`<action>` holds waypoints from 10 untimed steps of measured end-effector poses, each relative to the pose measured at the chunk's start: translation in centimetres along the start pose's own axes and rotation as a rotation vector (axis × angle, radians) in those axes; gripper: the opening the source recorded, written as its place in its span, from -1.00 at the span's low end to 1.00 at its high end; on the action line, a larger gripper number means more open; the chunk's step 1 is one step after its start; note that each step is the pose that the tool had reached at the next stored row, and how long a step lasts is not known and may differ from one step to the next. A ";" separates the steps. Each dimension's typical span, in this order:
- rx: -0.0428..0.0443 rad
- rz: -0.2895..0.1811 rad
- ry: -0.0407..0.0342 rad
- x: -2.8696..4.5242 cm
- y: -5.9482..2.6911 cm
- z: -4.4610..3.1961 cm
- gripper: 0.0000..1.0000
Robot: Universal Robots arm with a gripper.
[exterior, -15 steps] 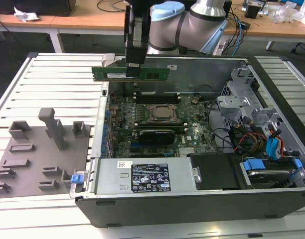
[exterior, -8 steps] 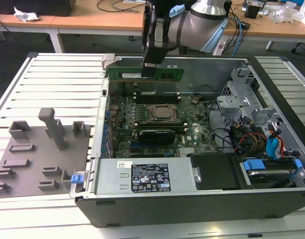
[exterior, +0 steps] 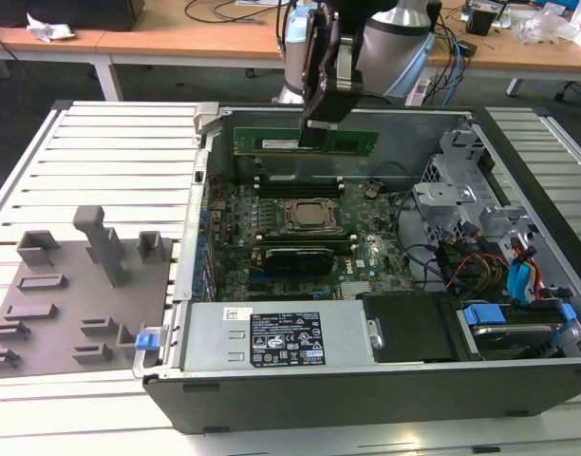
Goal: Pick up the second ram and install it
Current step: 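Pick up the second ram and move it above second insertion slot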
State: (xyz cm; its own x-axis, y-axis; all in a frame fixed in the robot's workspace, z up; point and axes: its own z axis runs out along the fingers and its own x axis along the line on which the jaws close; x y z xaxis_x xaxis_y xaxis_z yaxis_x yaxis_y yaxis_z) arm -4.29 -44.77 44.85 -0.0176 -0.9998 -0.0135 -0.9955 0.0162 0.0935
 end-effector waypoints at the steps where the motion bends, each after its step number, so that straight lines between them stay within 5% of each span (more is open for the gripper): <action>1: -0.0006 0.000 0.0000 -0.01 -0.35 -0.03 -0.73; 7: -0.0054 0.000 -0.0005 -0.05 -2.44 -0.22 -0.73; 8: -0.0062 -0.001 -0.0068 -0.07 -2.66 -0.22 -0.73; 9: -0.0068 -0.002 -0.0239 -0.07 -2.77 -0.22 -0.73; 10: -0.0072 -0.003 -0.0505 -0.08 -2.82 -0.20 -0.73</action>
State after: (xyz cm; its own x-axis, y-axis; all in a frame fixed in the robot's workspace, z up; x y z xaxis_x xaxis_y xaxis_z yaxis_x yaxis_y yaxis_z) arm -1.46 -44.73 44.78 -0.0191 -0.9978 -0.0641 -0.9949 0.0126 0.1006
